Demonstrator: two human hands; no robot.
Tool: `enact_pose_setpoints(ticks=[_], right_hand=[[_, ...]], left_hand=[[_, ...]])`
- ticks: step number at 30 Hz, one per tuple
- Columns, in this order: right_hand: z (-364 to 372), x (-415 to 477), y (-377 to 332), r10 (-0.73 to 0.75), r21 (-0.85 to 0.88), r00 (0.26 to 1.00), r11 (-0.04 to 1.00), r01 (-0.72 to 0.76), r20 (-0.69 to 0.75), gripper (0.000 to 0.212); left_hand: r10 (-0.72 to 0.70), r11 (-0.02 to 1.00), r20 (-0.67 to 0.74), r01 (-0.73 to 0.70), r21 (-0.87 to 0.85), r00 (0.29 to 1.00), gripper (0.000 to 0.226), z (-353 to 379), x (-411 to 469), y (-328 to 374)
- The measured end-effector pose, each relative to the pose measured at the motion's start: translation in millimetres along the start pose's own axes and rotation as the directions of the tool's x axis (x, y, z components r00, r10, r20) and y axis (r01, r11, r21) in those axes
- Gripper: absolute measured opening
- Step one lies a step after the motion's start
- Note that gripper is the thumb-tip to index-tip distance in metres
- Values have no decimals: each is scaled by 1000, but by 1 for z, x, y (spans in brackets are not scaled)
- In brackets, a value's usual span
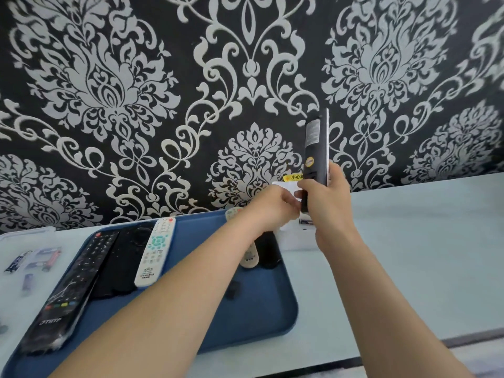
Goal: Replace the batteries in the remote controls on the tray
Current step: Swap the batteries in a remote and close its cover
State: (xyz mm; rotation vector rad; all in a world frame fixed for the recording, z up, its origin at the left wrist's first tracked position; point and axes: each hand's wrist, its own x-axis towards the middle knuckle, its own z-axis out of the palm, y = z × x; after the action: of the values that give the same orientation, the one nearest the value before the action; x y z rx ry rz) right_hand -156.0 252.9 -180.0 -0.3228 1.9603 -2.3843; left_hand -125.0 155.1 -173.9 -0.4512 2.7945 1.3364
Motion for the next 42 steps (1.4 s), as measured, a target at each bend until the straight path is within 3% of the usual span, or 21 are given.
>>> enact_pose_setpoints(ticks=[3, 6, 10, 14, 20, 24, 27, 30, 33, 35, 38, 42], right_hand=[[2, 3, 0, 21, 21, 1000, 1000, -20, -21, 27], [10, 1, 1, 45, 71, 999, 996, -47, 28, 26], [25, -8, 0, 135, 212, 975, 962, -171, 174, 26], [51, -21, 8, 214, 293, 863, 880, -373, 458, 22], [113, -64, 27, 285, 76, 699, 896, -437, 655, 21], [156, -93, 33, 330, -74, 628, 915, -397, 704, 21], [194, -115, 31, 315, -140, 618, 939, -314, 721, 16], [228, -136, 32, 274, -156, 591, 957, -244, 759, 17], [259, -158, 35, 251, -187, 536, 967, -171, 806, 24], [275, -171, 37, 228, -213, 519, 973, -90, 824, 20], [296, -188, 46, 214, -263, 497, 964, 30, 841, 22], [303, -195, 57, 233, -338, 525, 934, 111, 818, 16]], left_hand=[[16, 999, 119, -21, 39, 993, 14, 1, 9, 4], [86, 992, 0, -86, 92, 996, 27, -10, 6, -4], [66, 980, -144, -92, -178, 987, 46, -33, -16, -24], [-19, 975, -298, -49, -216, 954, 37, -71, -49, -47], [-85, 993, -504, 117, 32, 859, 27, -143, -114, -107], [-111, 968, -652, 230, 101, 750, 34, -177, -155, -155], [-177, 912, -723, 388, 136, 668, 26, -201, -186, -187], [-302, 832, -612, 515, 205, 731, 24, -221, -220, -213], [-365, 700, -574, 623, 350, 733, 22, -233, -244, -231], [-374, 636, -553, 640, 432, 745, 22, -233, -247, -238], [-373, 623, -519, 622, 474, 769, 28, -236, -245, -247], [-378, 508, -505, 630, 587, 776, 26, -237, -239, -242]])
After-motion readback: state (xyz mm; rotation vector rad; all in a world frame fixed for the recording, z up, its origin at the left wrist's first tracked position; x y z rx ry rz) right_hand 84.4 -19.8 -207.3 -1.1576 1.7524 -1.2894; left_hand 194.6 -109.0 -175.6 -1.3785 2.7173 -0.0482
